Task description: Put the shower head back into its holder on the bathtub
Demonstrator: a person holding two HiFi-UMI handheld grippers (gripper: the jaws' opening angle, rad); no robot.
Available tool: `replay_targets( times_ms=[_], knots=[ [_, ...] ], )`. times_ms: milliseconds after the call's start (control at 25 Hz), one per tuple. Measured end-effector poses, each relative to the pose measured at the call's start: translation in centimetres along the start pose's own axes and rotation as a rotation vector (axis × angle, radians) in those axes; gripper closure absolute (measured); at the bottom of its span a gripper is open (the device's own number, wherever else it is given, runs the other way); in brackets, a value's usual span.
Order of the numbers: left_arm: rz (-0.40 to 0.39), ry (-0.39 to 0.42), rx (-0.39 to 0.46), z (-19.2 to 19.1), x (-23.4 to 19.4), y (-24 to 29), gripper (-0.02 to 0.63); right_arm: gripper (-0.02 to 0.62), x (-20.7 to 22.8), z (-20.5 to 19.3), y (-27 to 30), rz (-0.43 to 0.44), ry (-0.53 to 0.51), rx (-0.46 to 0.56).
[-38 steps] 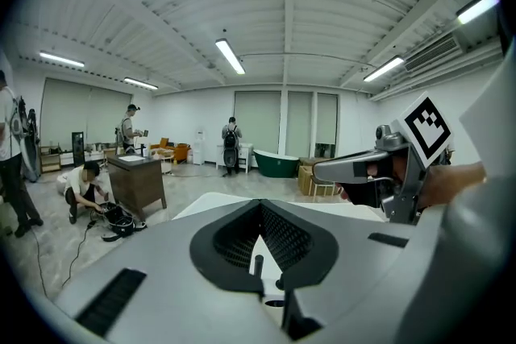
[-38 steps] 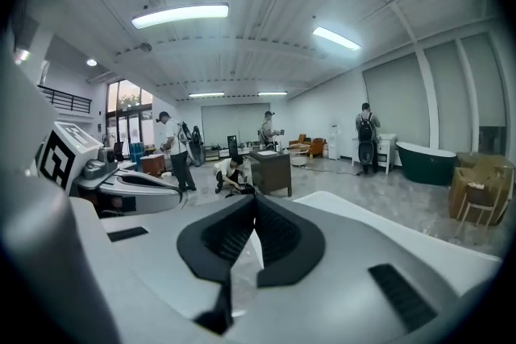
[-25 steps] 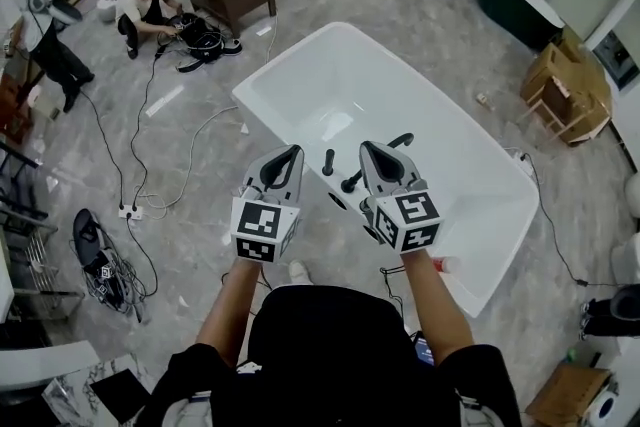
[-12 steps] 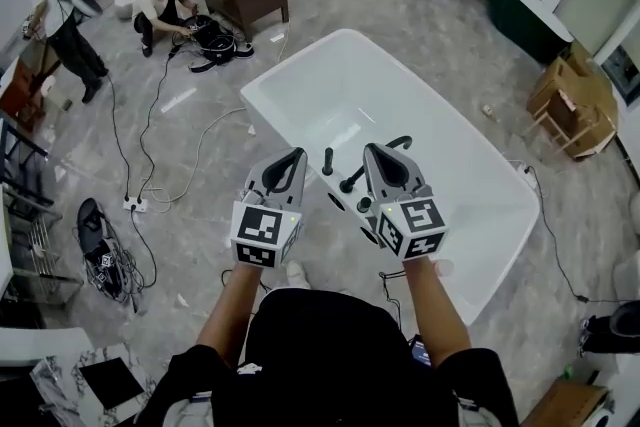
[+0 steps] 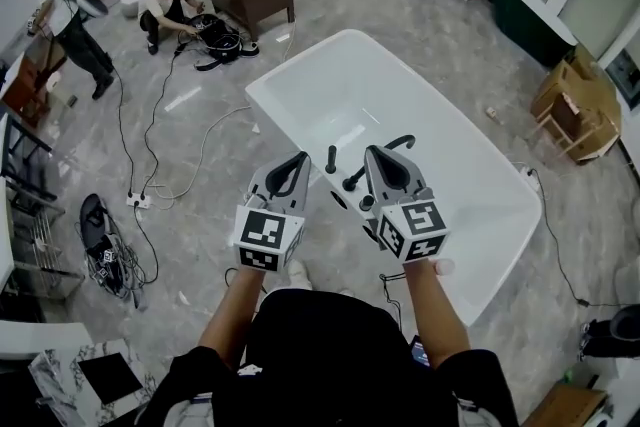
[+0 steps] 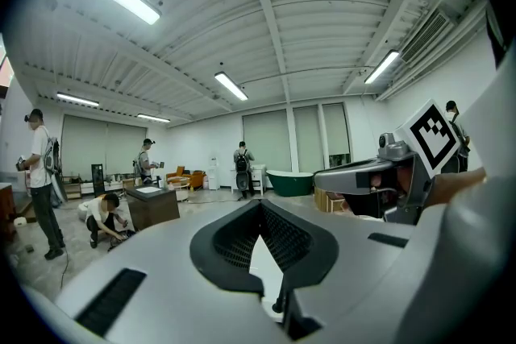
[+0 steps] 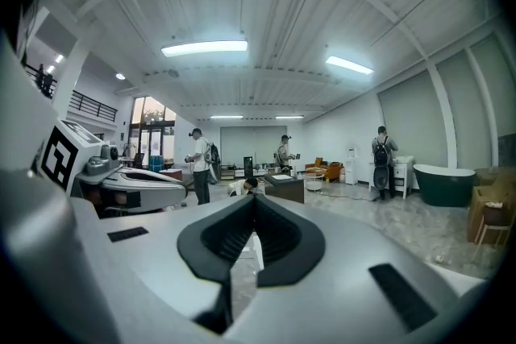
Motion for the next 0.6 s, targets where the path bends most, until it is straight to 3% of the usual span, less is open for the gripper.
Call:
replay_targets(
  times_ms=[600],
  knots=[
    [0.001,-0.007,-0.022,-1.1,-0.4,-0.7,0.592,0.572,-1.1,-0.7,0.7,0.012,0.002,-0.009]
  ],
)
Point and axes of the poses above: the fingertips, and each gripper's own axes: y forward along the fingers, x to its right, z out of its top, the point moved 8 cm from there along -y, backward along the fingers, and after that the axes turned 4 degrees about z, right-handed, at the moved point
